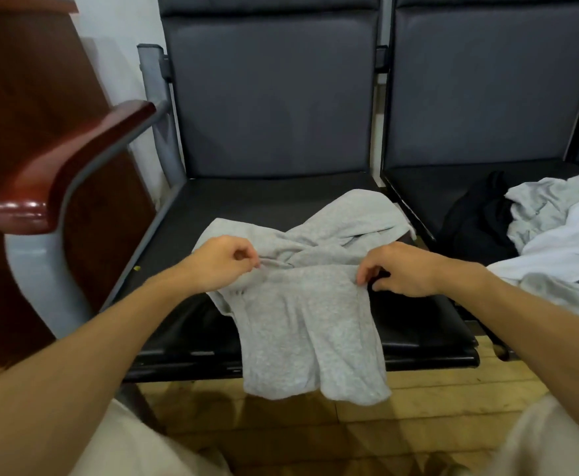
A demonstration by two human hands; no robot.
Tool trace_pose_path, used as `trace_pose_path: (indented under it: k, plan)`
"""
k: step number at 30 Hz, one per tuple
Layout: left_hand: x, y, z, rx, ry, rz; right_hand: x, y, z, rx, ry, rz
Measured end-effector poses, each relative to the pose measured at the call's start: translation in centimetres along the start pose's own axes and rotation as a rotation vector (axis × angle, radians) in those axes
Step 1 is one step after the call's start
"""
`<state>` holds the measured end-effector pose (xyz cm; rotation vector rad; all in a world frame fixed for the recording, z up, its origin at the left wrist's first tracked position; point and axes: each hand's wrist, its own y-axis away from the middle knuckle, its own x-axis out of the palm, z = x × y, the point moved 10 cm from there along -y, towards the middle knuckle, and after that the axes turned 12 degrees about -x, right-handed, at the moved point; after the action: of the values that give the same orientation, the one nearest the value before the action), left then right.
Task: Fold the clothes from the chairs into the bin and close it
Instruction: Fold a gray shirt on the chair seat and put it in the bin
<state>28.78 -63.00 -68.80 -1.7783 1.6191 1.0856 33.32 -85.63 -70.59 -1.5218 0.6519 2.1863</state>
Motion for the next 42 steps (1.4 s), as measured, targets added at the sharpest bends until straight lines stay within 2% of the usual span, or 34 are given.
trace_pose_path:
  k: [4, 7, 12, 15, 20, 28, 34, 38, 42]
  plan:
    - [-2.0, 0.2, 2.9, -0.012, -0.209, -0.029, 0.4, -0.7, -0.2, 0.003, -0.009, 0.017]
    - [-2.0, 0.6, 4.1, -0.008, -0.375, 0.068, 0.4, -1.6, 0.2, -0.035, 0.032, 0.037]
    - [-0.6, 1.4, 4.9, 0.016, -0.445, 0.234, 0.2, -2.5, 0.2, -0.059, 0.049, 0.05]
    - [0.6, 1.6, 5.5, 0.006, -0.453, 0.313, 0.4, -2.2, -0.1, -0.059, 0.041, 0.083]
    - [0.6, 0.8, 5.8, 0.002, -0.386, 0.262, 0.0, -2.0, -0.8, -0.018, 0.04, 0.025]
    - [0.3, 1.1, 3.7, 0.064, -0.276, 0.222, 0.5, -2.0, 0.1, -0.063, 0.082, 0.081]
    - [-1.2, 1.0, 2.3, 0.058, 0.005, 0.146, -1.5, -1.7, 0.1, -0.042, -0.021, -0.076]
    - [-0.5, 1.4, 2.9, 0.056, -0.113, 0.234, -2.5, -1.4, -0.7, 0.007, -0.062, -0.2]
    - [-0.6, 1.7, 6.1, -0.041, -0.275, 0.324, -3.6, -0.8, -1.2, 0.028, -0.047, -0.296]
